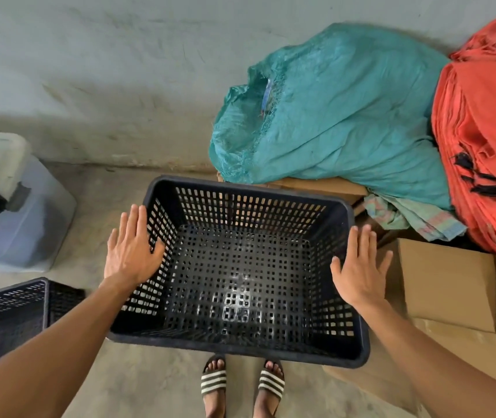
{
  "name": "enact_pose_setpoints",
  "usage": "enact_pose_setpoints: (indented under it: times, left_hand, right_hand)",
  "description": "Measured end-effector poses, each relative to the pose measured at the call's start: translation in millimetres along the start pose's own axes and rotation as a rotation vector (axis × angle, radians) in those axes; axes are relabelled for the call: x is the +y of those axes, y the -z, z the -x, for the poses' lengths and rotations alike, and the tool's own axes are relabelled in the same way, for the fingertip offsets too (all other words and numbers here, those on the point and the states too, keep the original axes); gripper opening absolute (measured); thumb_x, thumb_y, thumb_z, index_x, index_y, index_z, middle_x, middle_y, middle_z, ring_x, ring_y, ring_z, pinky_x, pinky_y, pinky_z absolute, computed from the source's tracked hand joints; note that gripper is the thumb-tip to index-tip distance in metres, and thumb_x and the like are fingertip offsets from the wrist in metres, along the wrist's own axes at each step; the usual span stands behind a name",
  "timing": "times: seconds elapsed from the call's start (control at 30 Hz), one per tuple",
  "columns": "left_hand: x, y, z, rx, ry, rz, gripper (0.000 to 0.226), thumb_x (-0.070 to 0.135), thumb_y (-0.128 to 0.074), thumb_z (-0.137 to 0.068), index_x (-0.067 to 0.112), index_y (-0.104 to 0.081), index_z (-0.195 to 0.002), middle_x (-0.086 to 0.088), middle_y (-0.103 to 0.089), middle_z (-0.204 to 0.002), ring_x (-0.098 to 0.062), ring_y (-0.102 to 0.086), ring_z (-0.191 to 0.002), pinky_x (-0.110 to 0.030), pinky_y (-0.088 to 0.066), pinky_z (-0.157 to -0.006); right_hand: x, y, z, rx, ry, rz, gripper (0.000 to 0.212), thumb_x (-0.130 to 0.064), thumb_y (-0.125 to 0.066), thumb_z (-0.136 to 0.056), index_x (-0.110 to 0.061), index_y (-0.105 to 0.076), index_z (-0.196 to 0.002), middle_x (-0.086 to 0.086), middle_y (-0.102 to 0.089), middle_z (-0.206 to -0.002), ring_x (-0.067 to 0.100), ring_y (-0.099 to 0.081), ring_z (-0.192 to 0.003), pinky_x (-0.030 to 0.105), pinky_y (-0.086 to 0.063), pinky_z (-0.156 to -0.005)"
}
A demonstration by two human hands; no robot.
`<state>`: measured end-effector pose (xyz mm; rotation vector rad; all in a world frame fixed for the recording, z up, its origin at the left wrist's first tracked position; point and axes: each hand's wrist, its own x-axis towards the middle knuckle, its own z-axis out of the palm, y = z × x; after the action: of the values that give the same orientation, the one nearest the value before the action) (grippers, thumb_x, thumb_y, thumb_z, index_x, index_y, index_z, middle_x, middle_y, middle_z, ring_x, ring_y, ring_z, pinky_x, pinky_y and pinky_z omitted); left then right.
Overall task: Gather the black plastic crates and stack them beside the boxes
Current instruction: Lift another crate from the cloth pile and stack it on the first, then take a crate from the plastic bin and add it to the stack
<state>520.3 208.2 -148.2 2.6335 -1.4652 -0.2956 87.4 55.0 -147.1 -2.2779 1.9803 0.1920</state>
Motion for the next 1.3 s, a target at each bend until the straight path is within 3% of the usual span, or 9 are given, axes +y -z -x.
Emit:
enact_pose_setpoints:
  times: [0.13, 0.37, 0.53, 0.83, 1.0, 1.3]
  left_hand:
    - [9, 19, 2, -0.065, 0.067, 0.063, 0.083, 0.032, -0.048, -0.093, 0.019, 0.002, -0.158, -0.008, 0.001, -0.166, -0.030, 0.001, -0.152, -0.052, -0.009, -0.121]
    - [-1, 59, 43, 0.026, 0.216, 0.183, 0.070, 0.035, -0.042, -0.095, 0.020, -0.013, -0.157, -0.008, -0.023, -0.163, -0.026, -0.017, -0.151, -0.049, -0.011, -0.122]
    - [-47, 80, 99, 0.135, 0.411, 0.225, 0.066, 0.033, -0.043, -0.095, 0.019, -0.020, -0.155, -0.010, -0.034, -0.157, -0.031, -0.033, -0.143, -0.051, -0.024, -0.116]
    - [-175, 83, 209, 0.252, 0.789, 0.383, 0.061, 0.038, -0.040, -0.096, 0.024, -0.027, -0.153, -0.013, -0.045, -0.150, -0.034, -0.045, -0.135, -0.051, -0.031, -0.113]
    - [-269, 76, 259, 0.277, 0.852, 0.490, 0.062, 0.037, -0.041, -0.096, 0.020, -0.027, -0.154, -0.010, -0.044, -0.152, -0.030, -0.045, -0.136, -0.051, -0.035, -0.111]
    - [-446, 51, 302, 0.224, 0.986, 0.637, 0.061, 0.036, -0.042, -0.096, 0.017, -0.029, -0.153, -0.015, -0.054, -0.141, -0.033, -0.053, -0.124, -0.045, -0.044, -0.101]
  right_hand:
    - [-20, 18, -4, -0.012, 0.044, -0.008, 0.081, -0.045, -0.039, -0.096, -0.015, 0.005, -0.157, 0.010, 0.018, -0.164, 0.027, 0.013, -0.152, 0.062, -0.002, -0.118]
    - [-126, 42, -1, 0.020, 0.390, -0.129, 0.073, -0.049, -0.032, -0.098, -0.022, 0.000, -0.158, 0.008, 0.012, -0.166, 0.026, 0.011, -0.153, 0.059, -0.003, -0.120]
    - [-214, 48, 27, -0.029, 0.621, -0.169, 0.070, -0.049, -0.029, -0.100, -0.024, 0.000, -0.158, 0.009, 0.011, -0.166, 0.026, 0.011, -0.153, 0.058, -0.004, -0.120]
    - [-385, 35, 149, -0.117, 0.974, -0.221, 0.065, -0.043, -0.033, -0.101, -0.024, -0.009, -0.157, 0.009, 0.009, -0.166, 0.024, 0.012, -0.153, 0.054, -0.001, -0.120]
    - [-472, 6, 222, -0.214, 1.003, -0.264, 0.063, -0.042, -0.035, -0.100, -0.025, -0.011, -0.157, 0.008, 0.007, -0.166, 0.023, 0.008, -0.153, 0.052, -0.004, -0.121]
    - [-606, -59, 309, -0.419, 0.820, -0.290, 0.064, -0.037, -0.041, -0.100, -0.020, -0.018, -0.157, 0.013, -0.003, -0.166, 0.029, -0.005, -0.153, 0.043, -0.011, -0.122]
